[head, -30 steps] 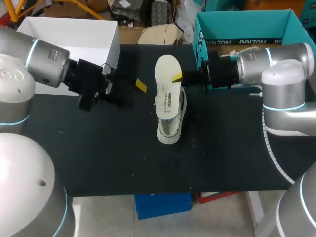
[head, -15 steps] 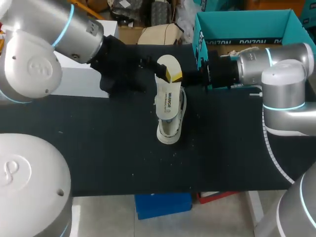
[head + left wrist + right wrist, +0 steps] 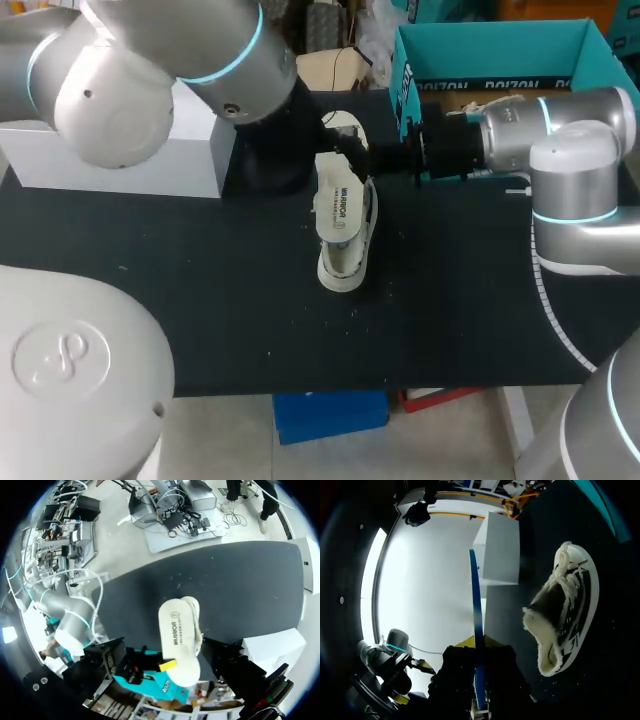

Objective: Take the shoe out of the shoebox, open the shoe tongue, remove and reinsert the insole, then place the shoe into the shoebox

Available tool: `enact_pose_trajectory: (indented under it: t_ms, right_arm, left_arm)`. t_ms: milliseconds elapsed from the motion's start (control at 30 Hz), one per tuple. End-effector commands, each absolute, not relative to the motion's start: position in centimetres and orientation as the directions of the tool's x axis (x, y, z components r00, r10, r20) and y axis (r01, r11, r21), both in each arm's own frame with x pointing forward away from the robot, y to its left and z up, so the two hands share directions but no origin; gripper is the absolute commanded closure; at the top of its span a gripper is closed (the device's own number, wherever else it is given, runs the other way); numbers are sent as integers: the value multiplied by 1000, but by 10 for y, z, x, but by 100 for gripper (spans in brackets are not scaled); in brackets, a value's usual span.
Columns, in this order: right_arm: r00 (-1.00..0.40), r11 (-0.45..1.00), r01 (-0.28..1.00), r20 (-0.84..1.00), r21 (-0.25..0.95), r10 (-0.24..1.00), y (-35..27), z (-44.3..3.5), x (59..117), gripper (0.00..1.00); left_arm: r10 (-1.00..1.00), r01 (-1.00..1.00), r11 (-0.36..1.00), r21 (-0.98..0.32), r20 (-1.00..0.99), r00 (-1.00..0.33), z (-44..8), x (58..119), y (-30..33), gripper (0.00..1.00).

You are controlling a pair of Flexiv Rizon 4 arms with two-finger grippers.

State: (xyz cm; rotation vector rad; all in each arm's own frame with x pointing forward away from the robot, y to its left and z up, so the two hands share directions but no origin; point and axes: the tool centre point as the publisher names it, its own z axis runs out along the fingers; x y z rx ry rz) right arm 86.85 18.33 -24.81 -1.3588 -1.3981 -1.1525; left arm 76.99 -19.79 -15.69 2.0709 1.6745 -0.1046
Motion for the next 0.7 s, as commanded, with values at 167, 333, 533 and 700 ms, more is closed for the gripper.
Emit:
enact_pose_trajectory:
  t_ms: [167, 333, 533, 700]
  right_arm:
    - [-49, -17, 998, 975, 54, 217, 184, -248, 868, 100]
    - [-49, -17, 998, 975, 54, 217, 184, -248, 868, 100]
    - [-49, -17, 998, 975, 54, 217, 184, -248, 868, 100]
    - [-49, -17, 998, 975, 54, 217, 184, -248, 868, 100]
  left_arm:
    - [983, 949, -91, 301, -125, 133, -155, 769, -197, 0]
    - [974, 960, -42, 278, -201, 101, -156, 770, -196, 0]
    - [969, 969, -32, 244, -229, 90, -157, 772, -200, 0]
    - [965, 975, -35, 218, -246, 90, -158, 773, -201, 0]
